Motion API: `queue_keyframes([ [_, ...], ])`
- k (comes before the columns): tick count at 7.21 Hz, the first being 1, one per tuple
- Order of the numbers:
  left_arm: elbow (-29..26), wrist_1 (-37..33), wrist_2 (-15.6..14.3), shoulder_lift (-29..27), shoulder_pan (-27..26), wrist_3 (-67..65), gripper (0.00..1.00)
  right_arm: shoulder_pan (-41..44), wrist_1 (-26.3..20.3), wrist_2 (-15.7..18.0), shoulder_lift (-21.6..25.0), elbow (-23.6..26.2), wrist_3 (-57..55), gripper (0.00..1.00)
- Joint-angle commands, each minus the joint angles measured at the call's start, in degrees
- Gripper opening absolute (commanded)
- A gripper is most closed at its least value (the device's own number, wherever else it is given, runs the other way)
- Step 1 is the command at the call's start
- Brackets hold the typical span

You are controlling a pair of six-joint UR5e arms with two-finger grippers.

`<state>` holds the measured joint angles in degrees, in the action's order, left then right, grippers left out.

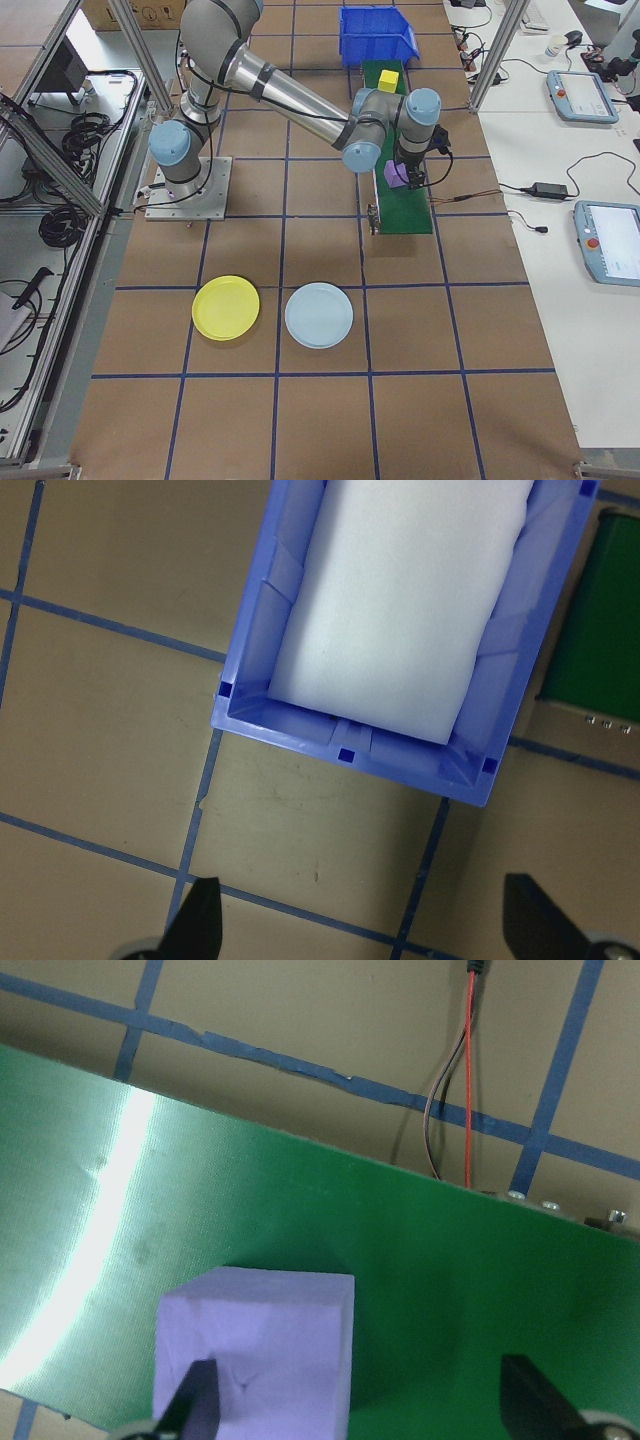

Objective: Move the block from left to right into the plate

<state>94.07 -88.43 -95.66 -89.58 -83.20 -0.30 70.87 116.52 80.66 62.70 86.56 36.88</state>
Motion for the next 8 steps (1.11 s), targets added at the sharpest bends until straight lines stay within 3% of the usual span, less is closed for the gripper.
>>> queue_keyframes([
  [1,0.6,0.0,0.0,0.1,0.0,-0.7,1.0,0.0,0.4,0.0,-0.4,0.0,0.1,1.0],
  [8,2.0,0.7,0.3,0.1,-0.1,-3.0,1.0,0.0,0.4,1.0,0.2,3.1,-2.7,1.0],
])
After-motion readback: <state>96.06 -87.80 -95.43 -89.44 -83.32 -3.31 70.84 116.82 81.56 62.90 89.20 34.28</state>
